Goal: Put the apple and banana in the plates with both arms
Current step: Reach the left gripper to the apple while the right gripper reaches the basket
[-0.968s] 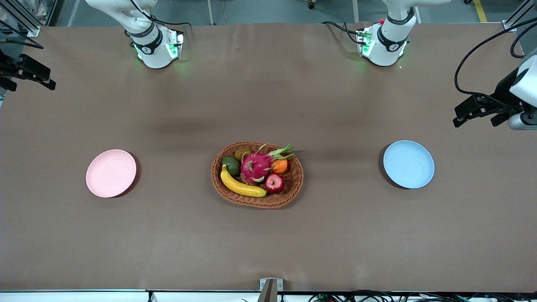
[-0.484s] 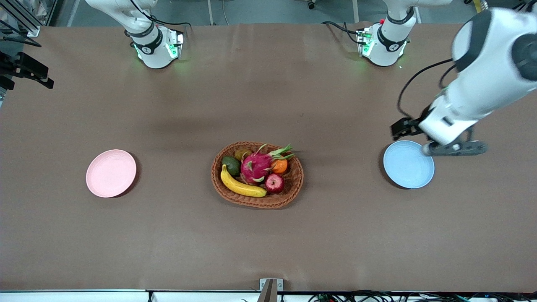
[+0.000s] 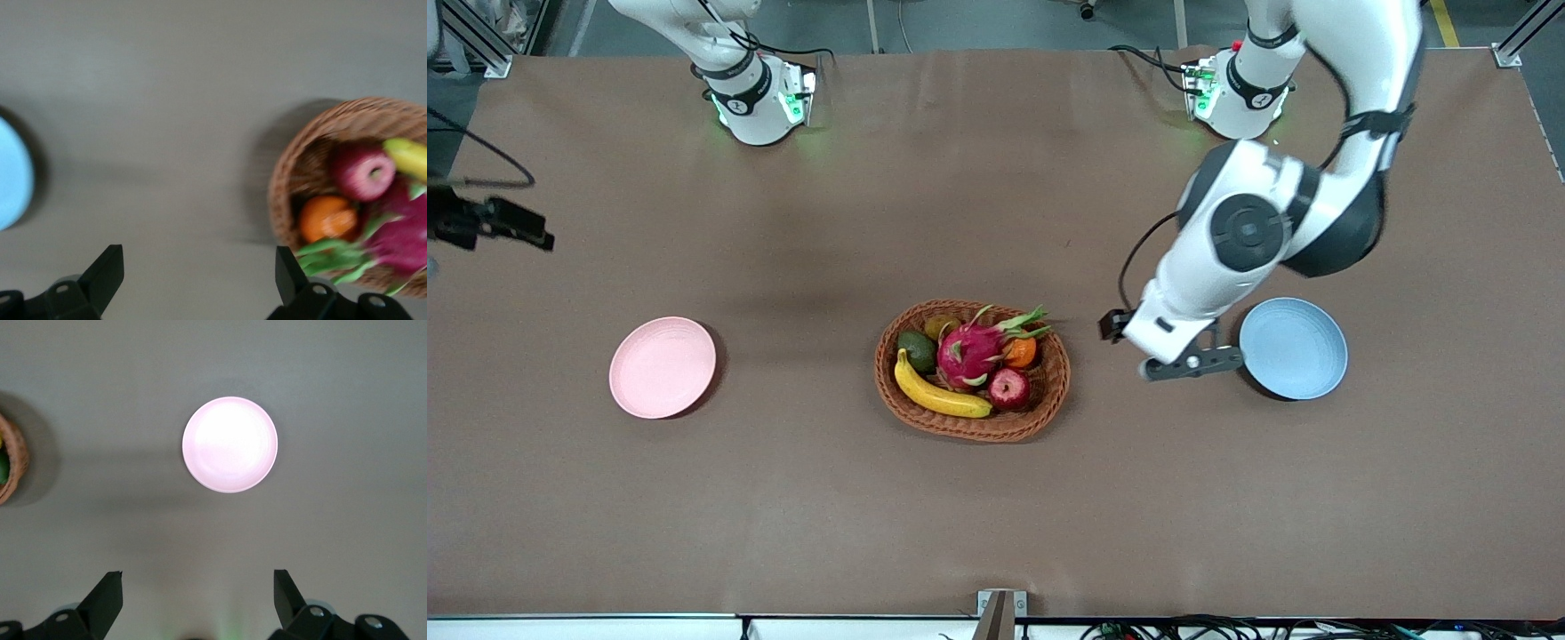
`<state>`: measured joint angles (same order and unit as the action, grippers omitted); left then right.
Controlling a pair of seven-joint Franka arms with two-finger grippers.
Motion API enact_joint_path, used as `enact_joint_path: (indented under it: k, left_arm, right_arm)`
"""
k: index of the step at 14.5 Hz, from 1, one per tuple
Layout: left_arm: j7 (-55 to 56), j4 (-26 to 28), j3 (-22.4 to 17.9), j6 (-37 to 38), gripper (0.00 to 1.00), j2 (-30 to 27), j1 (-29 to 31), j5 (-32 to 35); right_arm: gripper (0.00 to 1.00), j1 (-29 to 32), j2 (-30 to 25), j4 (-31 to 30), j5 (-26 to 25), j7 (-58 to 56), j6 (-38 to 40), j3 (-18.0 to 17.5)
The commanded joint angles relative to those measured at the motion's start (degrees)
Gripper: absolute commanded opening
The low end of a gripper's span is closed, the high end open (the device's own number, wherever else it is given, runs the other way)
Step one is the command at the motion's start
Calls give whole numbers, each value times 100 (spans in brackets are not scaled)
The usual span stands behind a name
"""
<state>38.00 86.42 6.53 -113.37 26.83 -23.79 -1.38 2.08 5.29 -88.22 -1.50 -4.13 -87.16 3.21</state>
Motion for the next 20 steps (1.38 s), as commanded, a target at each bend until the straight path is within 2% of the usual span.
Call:
enact_joint_path:
  k: [1, 5, 7, 12, 16, 20]
  left_arm:
    - [609, -862, -38, -516, 100, 865, -326, -46]
    - [1384, -1004, -29, -2080, 100, 1455, -608, -186]
    - [1561, -1013, -29, -2504, 100, 1649, -749, -248]
    - [1587, -1013, -73, -2682, 100, 1992, -943, -240]
    - [1579, -1021, -82, -2717, 100, 2124, -1013, -240]
    - [1579, -1117, -82, -2989, 100, 2282, -1057, -240]
  right_arm:
    - [100, -23, 122, 103, -131, 51, -187, -66]
    - [100, -409, 367, 77, 447, 1612, -372, -84]
    - [100, -647, 534, 59, 790, 2255, -468, -84]
    - [100, -1595, 982, -415, 959, 3960, -1881, -84]
    - [100, -2412, 1579, -459, 941, 5226, -2971, -75]
    - [100, -2862, 2054, -520, 862, 5598, -3465, -67]
